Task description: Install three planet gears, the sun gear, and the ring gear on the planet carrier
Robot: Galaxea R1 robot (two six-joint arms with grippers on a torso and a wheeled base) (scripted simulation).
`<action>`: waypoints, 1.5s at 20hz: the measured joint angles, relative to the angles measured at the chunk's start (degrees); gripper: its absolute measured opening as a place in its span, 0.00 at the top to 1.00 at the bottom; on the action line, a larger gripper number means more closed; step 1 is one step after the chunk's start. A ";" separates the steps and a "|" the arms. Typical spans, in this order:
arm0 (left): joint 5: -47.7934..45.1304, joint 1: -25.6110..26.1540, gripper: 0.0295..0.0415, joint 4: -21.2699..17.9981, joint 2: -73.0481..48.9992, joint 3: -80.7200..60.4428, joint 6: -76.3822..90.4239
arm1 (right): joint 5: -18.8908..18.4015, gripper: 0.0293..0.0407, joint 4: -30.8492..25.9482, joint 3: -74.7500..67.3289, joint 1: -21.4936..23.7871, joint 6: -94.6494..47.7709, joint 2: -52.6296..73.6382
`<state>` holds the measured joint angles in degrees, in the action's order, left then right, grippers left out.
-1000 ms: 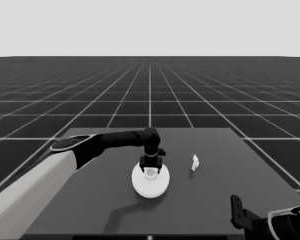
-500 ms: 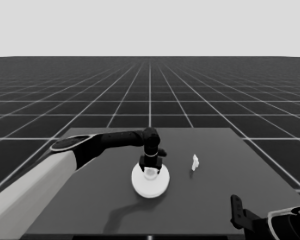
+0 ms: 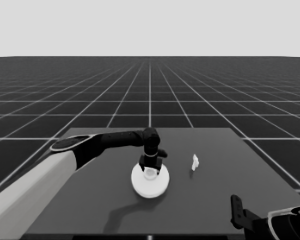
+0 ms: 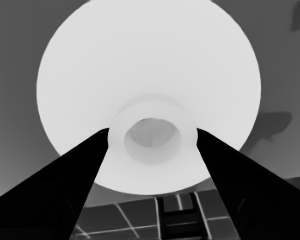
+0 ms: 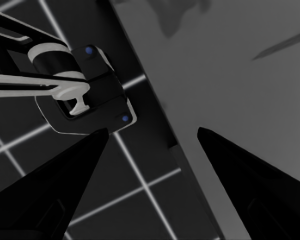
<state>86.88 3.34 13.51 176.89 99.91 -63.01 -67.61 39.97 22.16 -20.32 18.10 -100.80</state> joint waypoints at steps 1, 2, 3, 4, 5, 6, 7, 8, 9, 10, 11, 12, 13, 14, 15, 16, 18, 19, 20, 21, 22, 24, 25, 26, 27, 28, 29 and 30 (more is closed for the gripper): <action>-0.01 0.00 0.56 0.01 0.01 0.01 0.51 | 0.00 0.19 0.00 0.00 0.00 0.00 0.00; -0.02 -0.01 0.56 0.02 0.00 0.01 1.01 | 0.00 0.19 0.00 0.00 0.00 0.00 0.00; -0.03 -0.01 0.56 0.03 0.01 0.01 1.51 | 0.00 0.19 0.00 0.00 0.00 0.00 0.00; -0.02 0.01 0.56 0.03 -0.02 0.02 2.01 | 0.00 0.19 0.00 0.00 0.00 0.00 0.00; -0.03 0.03 0.56 0.03 -0.02 0.03 2.51 | 0.00 0.19 0.00 0.00 0.00 0.00 0.00; -0.02 0.06 0.56 0.03 -0.04 0.04 3.01 | 0.00 0.19 0.00 0.00 0.00 0.00 0.00; -0.01 0.05 0.56 0.03 -0.04 0.03 3.52 | 0.00 0.19 0.00 0.00 0.00 0.00 0.00; -0.02 0.06 0.56 0.04 -0.03 0.04 4.02 | 0.00 0.19 0.00 0.00 0.00 0.00 0.00; -0.01 0.07 0.56 0.03 -0.04 0.04 4.52 | 0.00 0.19 0.00 0.00 0.00 0.00 0.00; -0.04 0.22 0.56 0.04 -0.05 0.06 5.01 | 0.00 0.19 0.00 0.00 0.00 0.00 0.00; -0.06 0.35 0.56 0.04 -0.06 0.07 5.51 | 0.00 0.19 0.00 0.00 0.00 0.00 0.00; -0.08 0.41 0.56 0.05 -0.05 0.09 6.01 | 0.00 0.19 0.00 0.00 0.00 0.00 0.00; -0.07 0.42 0.56 0.04 -0.04 0.07 6.51 | 0.00 0.19 0.00 0.00 0.00 0.00 0.00; -0.07 0.43 0.56 0.04 -0.04 0.08 7.01 | 0.00 0.19 0.00 0.00 0.00 0.00 0.00; -0.08 0.44 0.56 0.04 -0.03 0.07 7.51 | 0.00 0.19 0.00 0.00 0.00 0.00 0.00; -0.07 0.42 0.56 0.04 -0.03 0.07 8.01 | 0.00 0.19 0.00 0.00 0.00 0.00 0.00; -0.07 0.45 0.56 0.04 -0.04 0.08 9.01 | 0.00 0.19 0.00 0.00 0.00 0.00 0.00; -0.06 0.47 0.56 0.04 -0.06 0.08 9.51 | 0.00 0.19 0.00 0.00 0.00 0.00 0.00; -0.08 0.49 0.56 0.04 -0.06 0.09 10.01 | 0.00 0.19 0.00 0.00 0.00 0.00 0.00; -0.08 0.49 0.56 0.04 -0.06 0.09 10.51 | 0.00 0.19 0.00 0.00 0.00 0.00 0.00; -0.06 0.48 0.56 0.04 -0.07 0.09 11.01 | 0.00 0.19 0.00 0.00 0.00 0.00 0.00; -0.09 0.51 0.56 0.04 -0.05 0.09 12.01 | 0.00 0.19 0.00 0.00 0.00 0.00 0.00; -0.09 0.52 0.56 0.03 -0.04 0.09 12.51 | 0.00 0.19 0.00 0.00 0.00 0.00 0.00; -0.09 0.55 0.56 0.03 -0.05 0.09 13.01 | 0.00 0.19 0.00 0.00 0.00 0.00 0.00; -0.09 0.54 0.56 0.04 -0.06 0.10 13.51 | 0.00 0.19 0.00 0.00 0.00 0.00 0.00; -0.09 0.54 0.56 0.04 -0.06 0.10 14.01 | 0.00 0.19 0.00 0.00 0.00 0.00 0.00; -0.09 0.55 0.56 0.04 -0.06 0.10 14.51 | 0.00 0.19 0.00 0.00 0.00 0.00 0.00; -0.09 0.57 0.56 0.03 -0.06 0.10 15.01 | 0.00 0.19 0.00 0.00 0.00 0.00 0.00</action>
<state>86.79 3.92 13.54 176.82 100.01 -48.00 -67.61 39.97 22.16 -20.32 18.10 -100.80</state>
